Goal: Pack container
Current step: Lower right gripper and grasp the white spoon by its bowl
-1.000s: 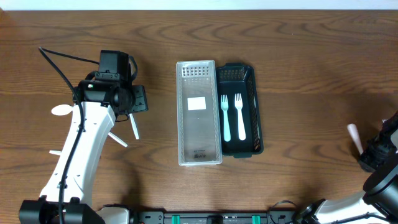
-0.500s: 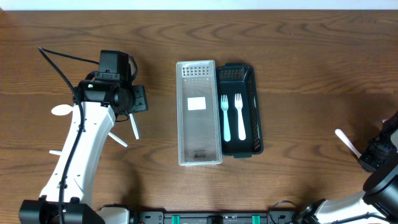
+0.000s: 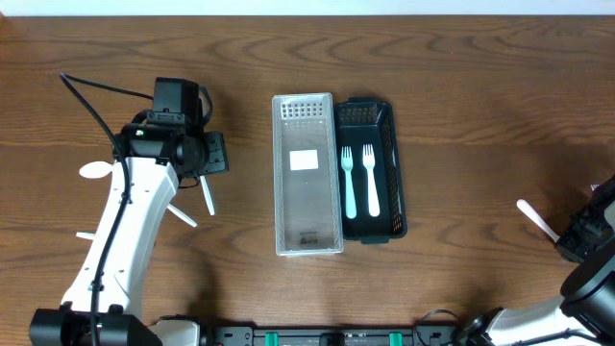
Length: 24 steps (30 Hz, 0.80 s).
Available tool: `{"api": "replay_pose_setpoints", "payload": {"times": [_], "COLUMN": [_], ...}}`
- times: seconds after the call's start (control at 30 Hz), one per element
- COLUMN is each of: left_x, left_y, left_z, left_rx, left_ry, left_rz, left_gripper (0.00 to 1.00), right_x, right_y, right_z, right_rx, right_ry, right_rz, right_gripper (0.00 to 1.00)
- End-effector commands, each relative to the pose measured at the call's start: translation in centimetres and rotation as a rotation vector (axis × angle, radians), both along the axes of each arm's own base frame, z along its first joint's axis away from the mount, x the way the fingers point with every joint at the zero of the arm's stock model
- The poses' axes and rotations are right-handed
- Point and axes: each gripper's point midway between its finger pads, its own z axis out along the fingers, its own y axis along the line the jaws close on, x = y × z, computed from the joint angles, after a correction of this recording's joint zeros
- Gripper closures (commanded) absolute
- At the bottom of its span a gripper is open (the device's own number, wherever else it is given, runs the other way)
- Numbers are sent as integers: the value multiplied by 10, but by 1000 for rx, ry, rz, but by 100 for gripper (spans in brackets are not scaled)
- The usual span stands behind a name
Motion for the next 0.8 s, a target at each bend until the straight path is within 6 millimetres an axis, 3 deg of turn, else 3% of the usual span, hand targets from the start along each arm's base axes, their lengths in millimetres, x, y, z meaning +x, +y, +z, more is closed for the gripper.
{"api": "replay_pose_setpoints", "payload": {"times": [0.0,0.27,0.77], "left_x": [4,4,4], "left_y": [1,1,1], "left_z": [6,6,6], "left_rx": [12,12,12], "left_ry": [-16,-17,-16], "left_rz": [-4,-4,-4], "left_gripper": [44,44,44], "right_x": [7,12,5], "right_y": [20,28,38], "right_z": [-16,-18,-18], "right_rx": [113,157,206], "right_ry": [-58,-84,-52], "right_rz": [10,37,76], "right_gripper": [48,45,57]}}
